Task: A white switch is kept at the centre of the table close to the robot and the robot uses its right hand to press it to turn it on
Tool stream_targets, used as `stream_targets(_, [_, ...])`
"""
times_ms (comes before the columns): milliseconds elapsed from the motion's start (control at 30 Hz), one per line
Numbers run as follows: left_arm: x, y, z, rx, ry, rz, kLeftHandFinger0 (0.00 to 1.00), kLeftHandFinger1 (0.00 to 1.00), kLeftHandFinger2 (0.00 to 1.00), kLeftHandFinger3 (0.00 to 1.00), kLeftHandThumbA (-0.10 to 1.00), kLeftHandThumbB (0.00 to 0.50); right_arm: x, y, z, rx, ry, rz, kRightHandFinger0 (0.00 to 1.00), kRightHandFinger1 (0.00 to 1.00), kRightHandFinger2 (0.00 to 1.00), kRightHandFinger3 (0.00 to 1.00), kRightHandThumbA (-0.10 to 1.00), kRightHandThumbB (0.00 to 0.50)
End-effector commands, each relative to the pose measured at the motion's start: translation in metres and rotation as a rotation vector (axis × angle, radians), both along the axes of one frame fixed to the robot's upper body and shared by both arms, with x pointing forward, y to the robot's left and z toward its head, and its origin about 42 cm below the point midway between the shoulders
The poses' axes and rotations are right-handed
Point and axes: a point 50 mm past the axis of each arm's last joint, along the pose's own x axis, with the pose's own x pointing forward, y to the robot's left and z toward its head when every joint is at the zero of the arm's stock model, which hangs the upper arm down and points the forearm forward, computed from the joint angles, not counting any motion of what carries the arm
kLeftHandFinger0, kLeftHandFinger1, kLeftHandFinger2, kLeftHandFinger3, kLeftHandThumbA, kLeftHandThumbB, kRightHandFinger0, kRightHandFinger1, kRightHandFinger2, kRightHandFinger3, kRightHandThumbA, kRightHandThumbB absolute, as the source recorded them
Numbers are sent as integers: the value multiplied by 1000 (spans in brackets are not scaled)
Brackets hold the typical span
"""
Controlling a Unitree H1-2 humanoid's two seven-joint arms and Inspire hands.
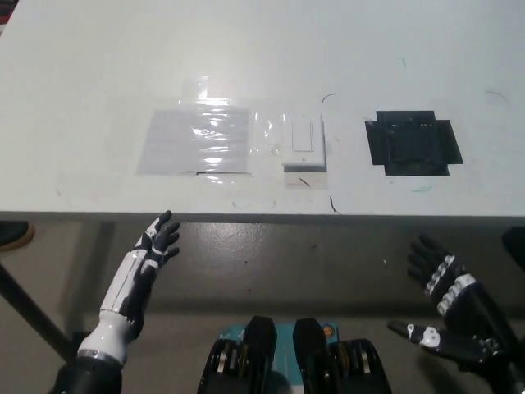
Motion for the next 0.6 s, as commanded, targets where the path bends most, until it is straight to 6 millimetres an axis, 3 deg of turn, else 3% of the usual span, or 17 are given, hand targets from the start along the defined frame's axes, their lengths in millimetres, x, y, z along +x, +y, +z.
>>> stream_targets(0, [-13, -2, 5, 4, -44, -37, 1000, 1000, 1000, 1000, 841, 0, -5, -2, -25, -42, -46, -140, 1000, 1000, 1000, 1000, 1000, 113])
stream_targets(333, [-29, -3, -10, 17, -11, -41, 1000, 1000, 1000, 1000, 821, 1, -21, -3, -39, -73, -23, -128, 1000, 1000, 1000, 1000, 1000, 110])
stream_targets(567, [-27, -3, -9, 19, -9, -48, 1000, 1000, 1000, 1000, 813, 10, -17, -4, -40, -79, -24, -135, 1000, 1000, 1000, 1000, 1000, 108])
